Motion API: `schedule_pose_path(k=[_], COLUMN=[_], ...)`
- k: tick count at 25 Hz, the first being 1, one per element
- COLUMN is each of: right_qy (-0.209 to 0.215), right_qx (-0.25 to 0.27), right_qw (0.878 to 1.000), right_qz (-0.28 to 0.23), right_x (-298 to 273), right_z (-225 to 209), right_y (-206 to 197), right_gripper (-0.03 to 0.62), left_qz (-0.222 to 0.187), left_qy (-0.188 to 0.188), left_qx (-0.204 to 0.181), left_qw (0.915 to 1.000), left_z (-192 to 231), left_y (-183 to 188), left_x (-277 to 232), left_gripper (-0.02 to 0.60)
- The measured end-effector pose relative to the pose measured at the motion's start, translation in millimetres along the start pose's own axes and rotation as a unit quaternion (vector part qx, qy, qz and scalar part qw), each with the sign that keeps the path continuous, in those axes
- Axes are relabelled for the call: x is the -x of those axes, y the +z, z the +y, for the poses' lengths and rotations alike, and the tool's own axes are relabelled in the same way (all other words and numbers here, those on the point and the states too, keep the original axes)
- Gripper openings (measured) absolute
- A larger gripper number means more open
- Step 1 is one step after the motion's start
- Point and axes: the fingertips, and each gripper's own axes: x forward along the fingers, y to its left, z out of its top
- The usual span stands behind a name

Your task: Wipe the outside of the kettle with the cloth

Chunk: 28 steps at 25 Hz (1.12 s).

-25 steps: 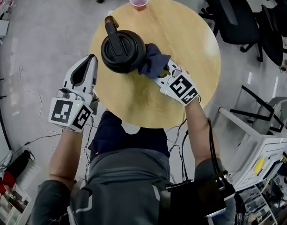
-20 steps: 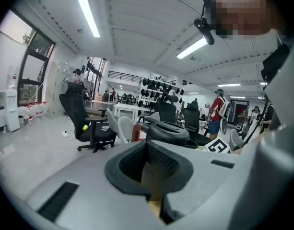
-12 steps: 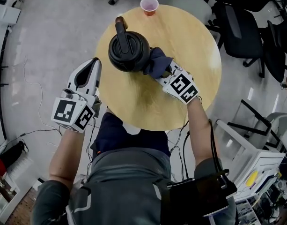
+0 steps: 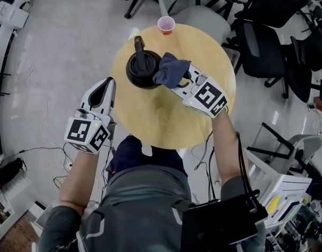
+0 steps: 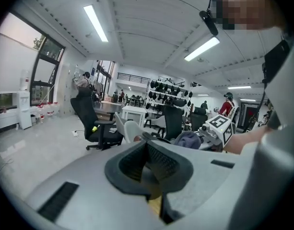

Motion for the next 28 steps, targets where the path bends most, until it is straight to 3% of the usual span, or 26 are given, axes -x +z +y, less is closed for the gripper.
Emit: schedule_pose_path(k=[5, 10, 15, 23, 28], right_qy=[0.051, 0.08, 0.097, 0.109, 0.112], right_qx=[0.018, 0.002, 0.016, 0.029, 0.021], right_qw=[0.998, 0.997, 0.991, 0.984, 0.979], right_qz=[0.021, -0.001, 0.089, 0.14, 0.167], right_x=[-5, -1, -16, -43, -49], right_z=[-4, -15, -14, -18, -19], right_y=[-12, -29, -91, -153, -168], right_gripper=[0.097, 0.097, 0.097, 0.097, 0.098], left_qz=[0.009, 0.027, 0.04, 0.049, 0.055], left_qy=[-0.008, -0.014, -0.014, -0.022, -0.025], left_qx=[-0.002, -0.01, -0.013, 0.0, -0.004], left_qw=[0.9999, 0.9995, 0.999, 0.9986, 0.9982], left_z=[9, 14, 17, 16, 18], left_y=[-4, -23, -35, -60, -68], left_x=[-3, -16, -24, -38, -42], left_gripper=[0.009, 0.009, 0.009, 0.009, 0.009])
